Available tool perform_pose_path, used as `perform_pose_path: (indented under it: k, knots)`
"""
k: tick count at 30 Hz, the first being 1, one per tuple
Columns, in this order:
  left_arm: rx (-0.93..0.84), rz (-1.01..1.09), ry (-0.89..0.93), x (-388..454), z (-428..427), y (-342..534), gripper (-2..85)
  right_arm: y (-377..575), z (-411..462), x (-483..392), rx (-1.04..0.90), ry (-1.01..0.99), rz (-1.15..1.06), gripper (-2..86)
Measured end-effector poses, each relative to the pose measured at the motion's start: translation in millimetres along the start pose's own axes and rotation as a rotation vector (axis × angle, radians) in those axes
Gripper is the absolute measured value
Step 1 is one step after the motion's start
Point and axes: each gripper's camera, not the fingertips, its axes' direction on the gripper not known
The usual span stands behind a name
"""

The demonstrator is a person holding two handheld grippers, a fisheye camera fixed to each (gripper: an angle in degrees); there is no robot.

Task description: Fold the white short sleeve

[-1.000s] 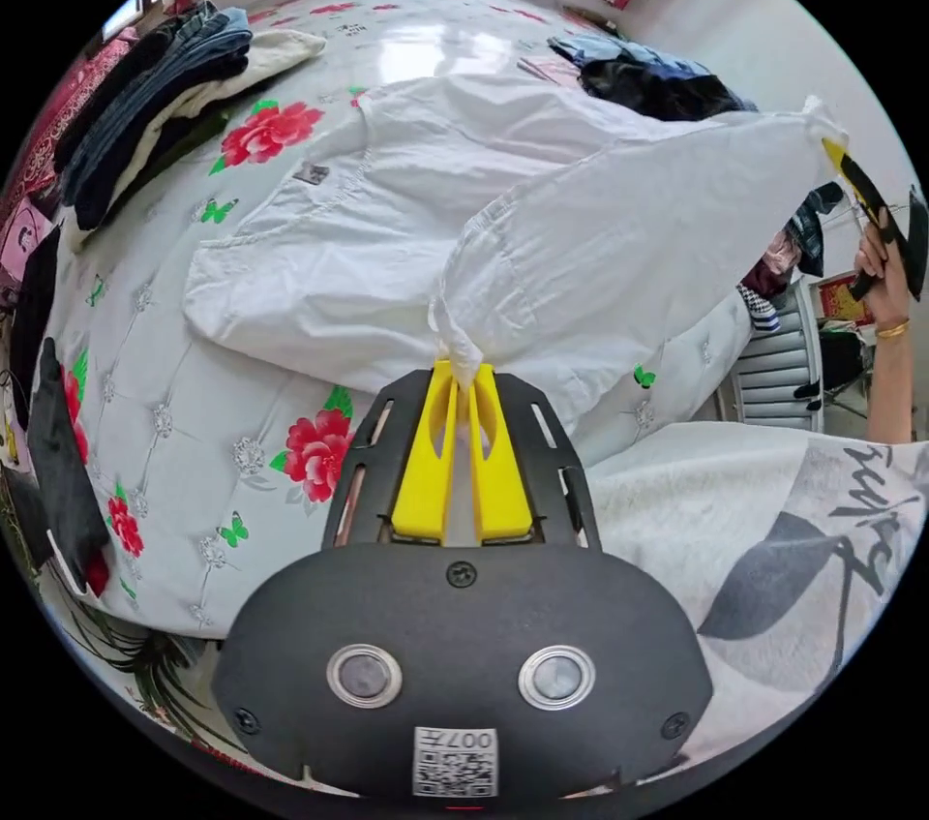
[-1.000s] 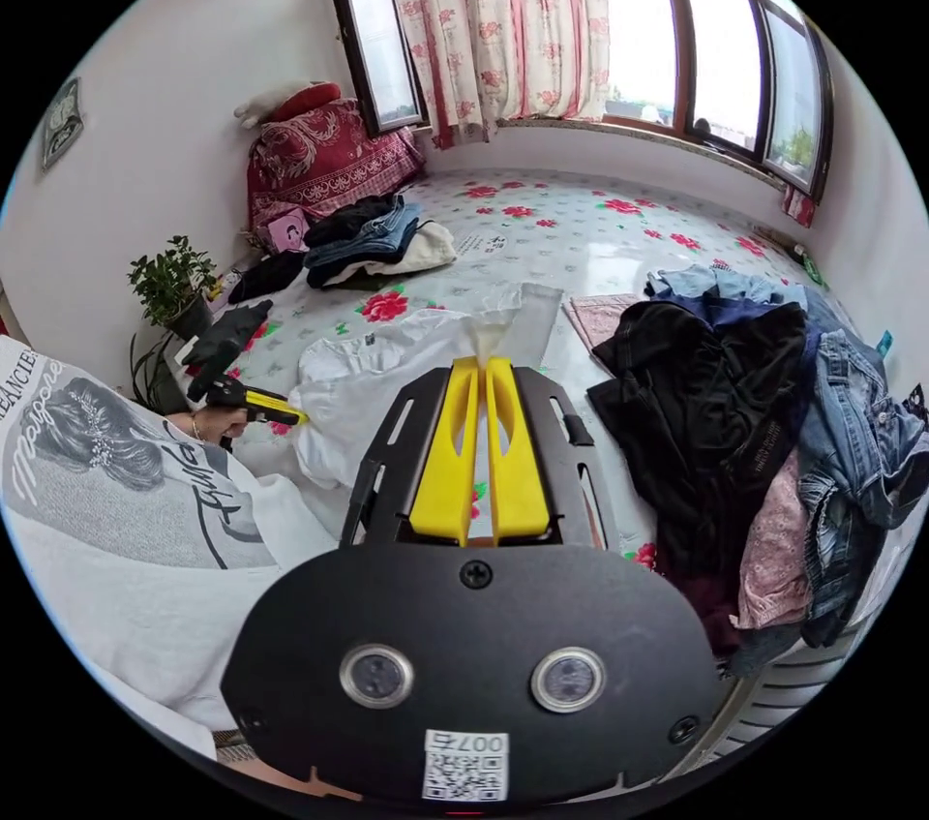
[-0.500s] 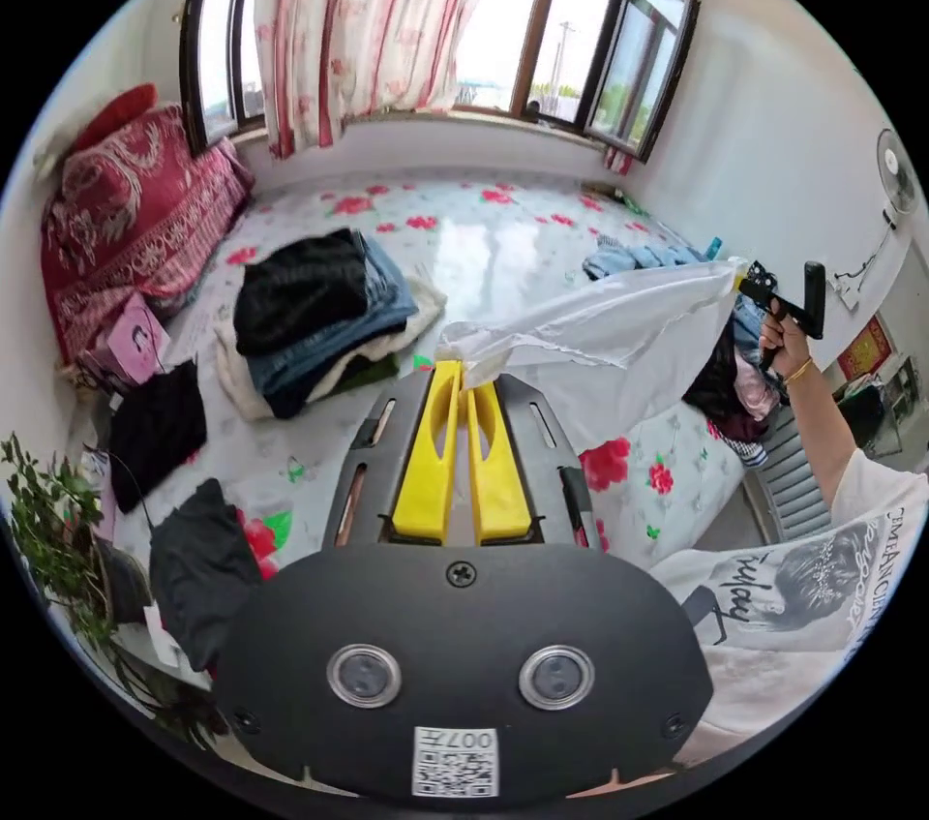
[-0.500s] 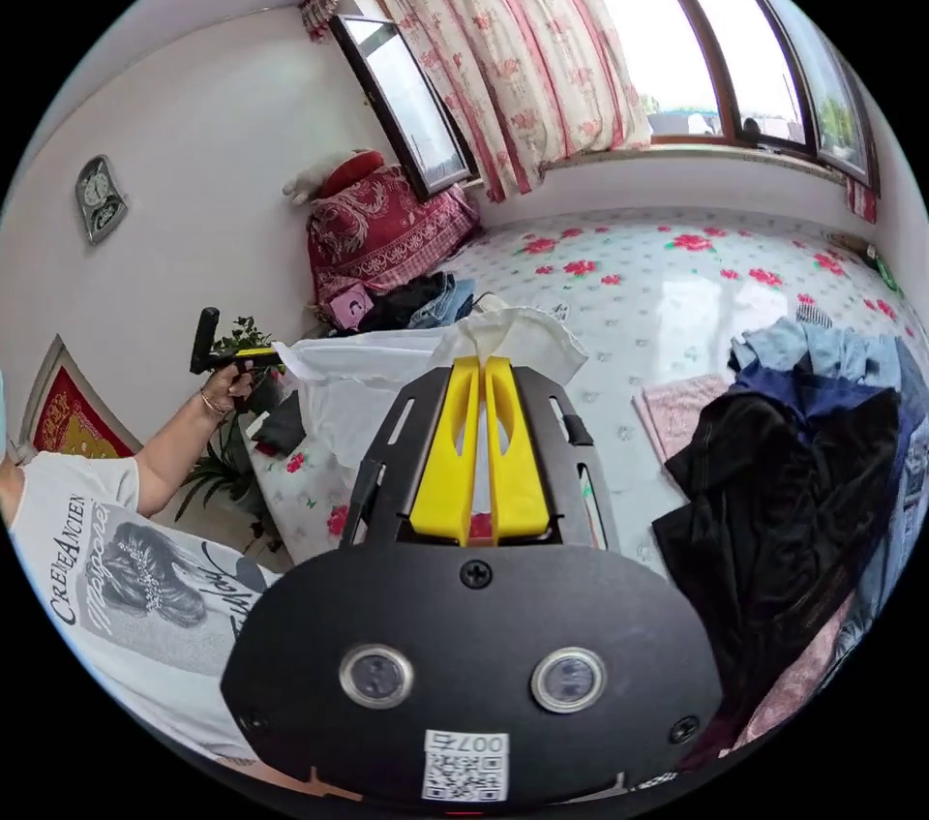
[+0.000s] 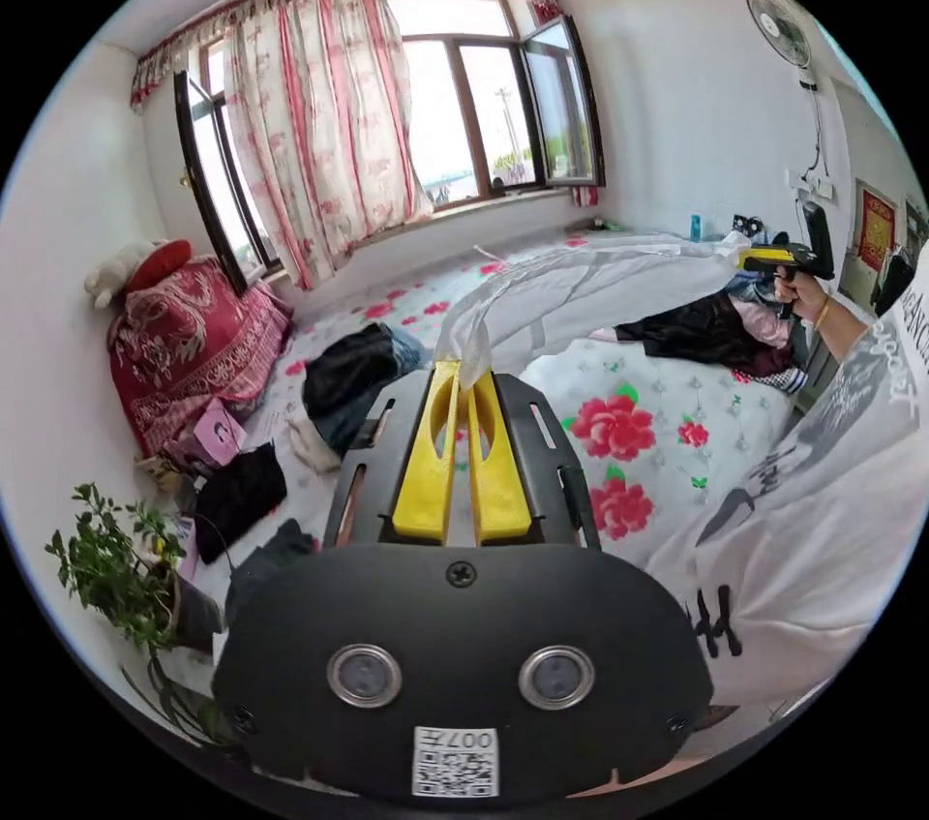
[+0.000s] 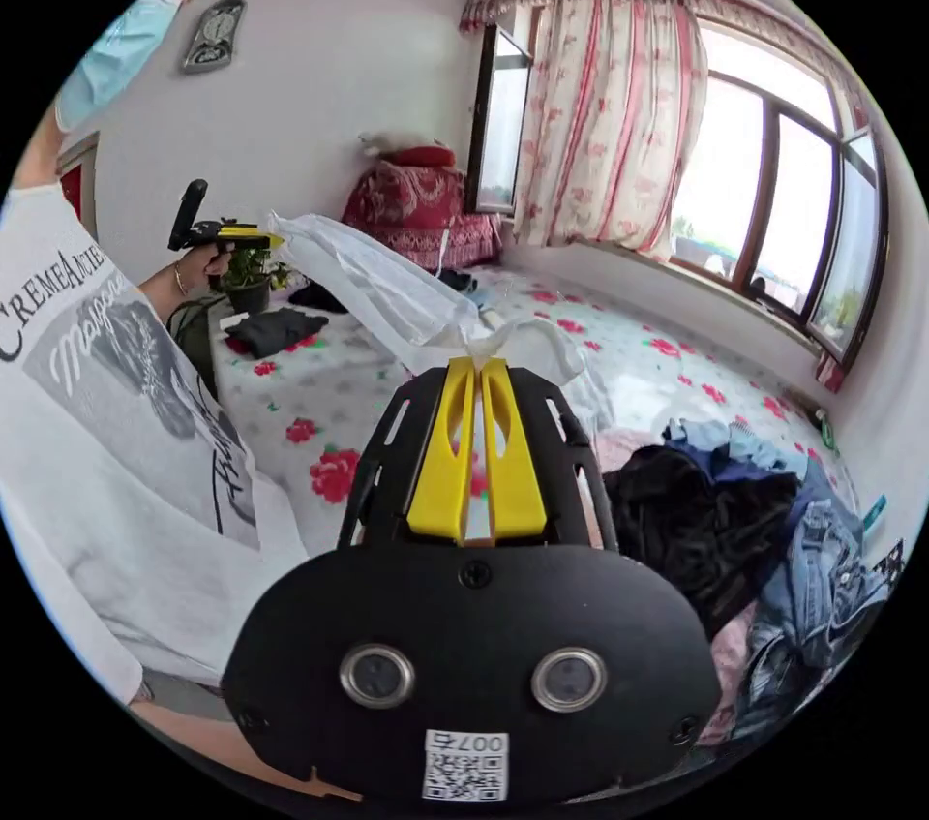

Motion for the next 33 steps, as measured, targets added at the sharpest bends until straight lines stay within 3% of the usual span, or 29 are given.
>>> perform_pose_path:
  k: [4, 9, 13, 17, 22, 24, 31, 33]
  knots:
    - [-0.388, -0.163, 0.14, 27, 106, 102, -0.3, 79, 84, -14, -0.3, -0.008, 0.119, -0.3]
    - [-0.654, -0.281, 0.169, 33, 144, 168, 5.6, 157, 161, -12, -0.632, -0.077, 0.252, 0.0]
    - [-0.592, -0.344, 0.152, 3, 102, 166, 6.5, 161, 133, 6, -0.625, 0.026, 0.243, 0.3]
    - [-0.469, -0.375, 0.153, -28, 67, 139, 6.4, 126, 96, 41, -0.48, 0.099, 0.262, 0.7]
    - [-0.306, -0.349, 0.124, -75, 27, 93, 5.3, 76, 126, 46, -0.323, -0.02, 0.225, 1.1]
    - [-0.309, -0.385, 0.156, -94, 26, 94, 5.0, 59, 165, 29, -0.349, -0.111, 0.147, 1.1]
    - [-0.315, -0.868, 0.25, -190, 51, 143, 6.5, 60, 249, -49, -0.522, -0.353, -0.07, 0.5]
    - [-0.32, -0.913, 0.309, -209, 60, 142, 7.1, 65, 259, -70, -0.594, -0.398, -0.156, 0.4]
